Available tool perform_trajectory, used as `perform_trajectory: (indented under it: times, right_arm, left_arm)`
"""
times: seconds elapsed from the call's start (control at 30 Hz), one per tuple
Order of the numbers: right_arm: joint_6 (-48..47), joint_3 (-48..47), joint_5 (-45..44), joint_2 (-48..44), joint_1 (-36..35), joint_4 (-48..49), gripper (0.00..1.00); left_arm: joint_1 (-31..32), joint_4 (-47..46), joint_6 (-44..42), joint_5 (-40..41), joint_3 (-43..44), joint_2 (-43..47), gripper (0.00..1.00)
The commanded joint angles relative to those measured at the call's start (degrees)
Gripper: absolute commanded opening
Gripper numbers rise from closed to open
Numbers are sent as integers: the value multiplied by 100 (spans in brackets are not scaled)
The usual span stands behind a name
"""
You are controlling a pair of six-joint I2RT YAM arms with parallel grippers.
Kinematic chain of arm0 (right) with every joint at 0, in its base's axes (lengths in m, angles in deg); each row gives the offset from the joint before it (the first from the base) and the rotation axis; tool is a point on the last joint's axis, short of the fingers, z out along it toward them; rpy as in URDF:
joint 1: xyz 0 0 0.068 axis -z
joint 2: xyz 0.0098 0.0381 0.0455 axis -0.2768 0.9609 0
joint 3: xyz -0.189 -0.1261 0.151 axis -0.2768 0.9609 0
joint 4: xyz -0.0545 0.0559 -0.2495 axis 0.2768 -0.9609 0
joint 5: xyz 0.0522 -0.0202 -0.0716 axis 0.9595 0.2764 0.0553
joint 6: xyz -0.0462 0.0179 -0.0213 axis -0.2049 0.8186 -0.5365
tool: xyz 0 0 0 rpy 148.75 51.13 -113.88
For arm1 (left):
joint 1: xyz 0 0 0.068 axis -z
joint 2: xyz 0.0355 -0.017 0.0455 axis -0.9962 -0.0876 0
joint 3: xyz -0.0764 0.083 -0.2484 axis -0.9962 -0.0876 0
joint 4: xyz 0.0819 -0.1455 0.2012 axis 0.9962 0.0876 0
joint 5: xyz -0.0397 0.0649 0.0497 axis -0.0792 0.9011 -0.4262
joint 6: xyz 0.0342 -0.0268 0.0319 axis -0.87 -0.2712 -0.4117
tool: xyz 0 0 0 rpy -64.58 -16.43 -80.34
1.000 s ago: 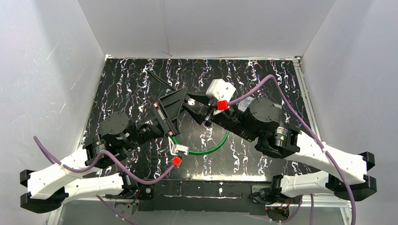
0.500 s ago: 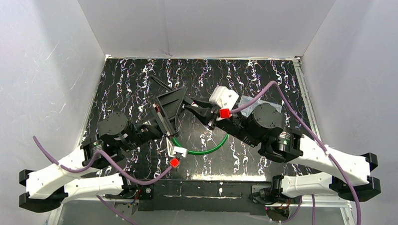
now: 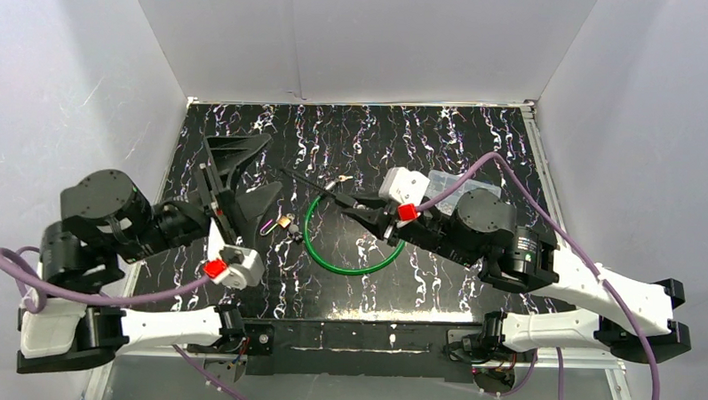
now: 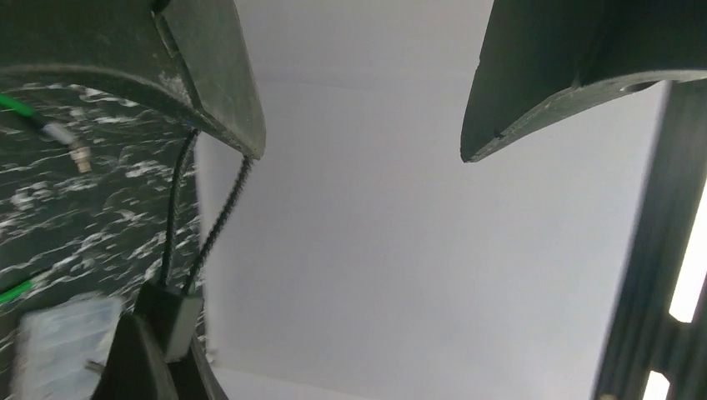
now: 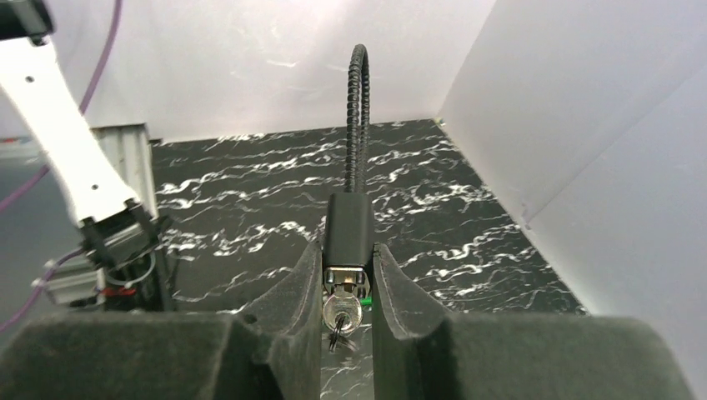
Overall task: Unlock with the key
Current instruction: Unlock the lock.
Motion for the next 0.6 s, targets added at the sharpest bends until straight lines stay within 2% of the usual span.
perform_trajectory:
  times: [0.0,0.03,0.2,0.27,0.43,0.57]
  right_arm:
    - [497,-350,1003,-177,133,-140,1]
    - [615,-401,1194,-221,261,-235,1]
    - [1838,-581,3382,-318,1306,-316,1]
    - [2079,-643,3780,-276,1551,-312,1]
    - [2304,-652,4253,-258,1798,-209,1]
    - [2283,-683,4386,-218,1834,-251,1]
  left_arm:
    - [14,2516,2025,-426,1966,-1049,86]
    - [18,2758,2292,-612,2503,-1347,87]
    - [18,4131,3377,-1185,4817,-2679,89]
    - [19,4141,3772,-1368,5161,-2868,93]
    - [19,3582,4579,-1676,4119,-2479,98]
    - [18,3138,4631,-1781,3099,-2109,98]
